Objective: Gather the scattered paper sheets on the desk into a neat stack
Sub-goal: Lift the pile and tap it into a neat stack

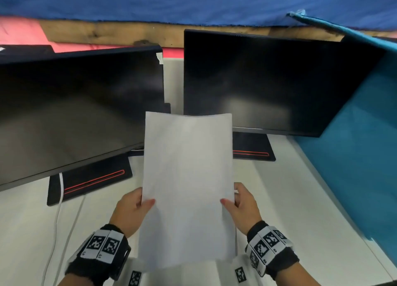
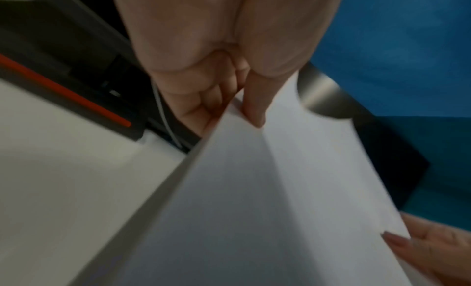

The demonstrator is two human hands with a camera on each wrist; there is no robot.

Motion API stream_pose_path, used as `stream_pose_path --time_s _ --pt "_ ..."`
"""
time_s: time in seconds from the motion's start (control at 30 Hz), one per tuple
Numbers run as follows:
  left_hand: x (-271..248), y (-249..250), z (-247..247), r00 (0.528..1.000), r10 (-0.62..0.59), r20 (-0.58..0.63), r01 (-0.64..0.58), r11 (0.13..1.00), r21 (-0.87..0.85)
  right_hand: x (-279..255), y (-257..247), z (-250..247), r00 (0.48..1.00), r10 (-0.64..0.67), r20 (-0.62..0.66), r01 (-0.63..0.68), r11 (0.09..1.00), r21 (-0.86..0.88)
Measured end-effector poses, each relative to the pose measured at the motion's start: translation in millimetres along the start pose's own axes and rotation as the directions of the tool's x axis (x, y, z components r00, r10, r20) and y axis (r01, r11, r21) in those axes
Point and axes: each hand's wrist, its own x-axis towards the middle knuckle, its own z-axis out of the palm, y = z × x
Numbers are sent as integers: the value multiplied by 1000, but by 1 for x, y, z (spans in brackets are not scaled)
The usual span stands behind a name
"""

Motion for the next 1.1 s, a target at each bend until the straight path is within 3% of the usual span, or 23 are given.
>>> stream_pose_path --time_s 0.17,0.33,0.57,1.1 --pt "2 -26 24 958 -232 168 197 960 200 -5 33 12 952 293 86 -280 951 -134" --pt "11 -50 39 909 -401 111 331 860 389 -4 42 24 929 370 12 -340 864 -371" --pt "5 -44 42 933 -360 -12 333 849 411 -6 42 28 940 337 -50 -312 794 -521" --pt "0 -43 31 919 -373 125 303 875 378 -14 36 21 939 340 57 -246 777 -580"
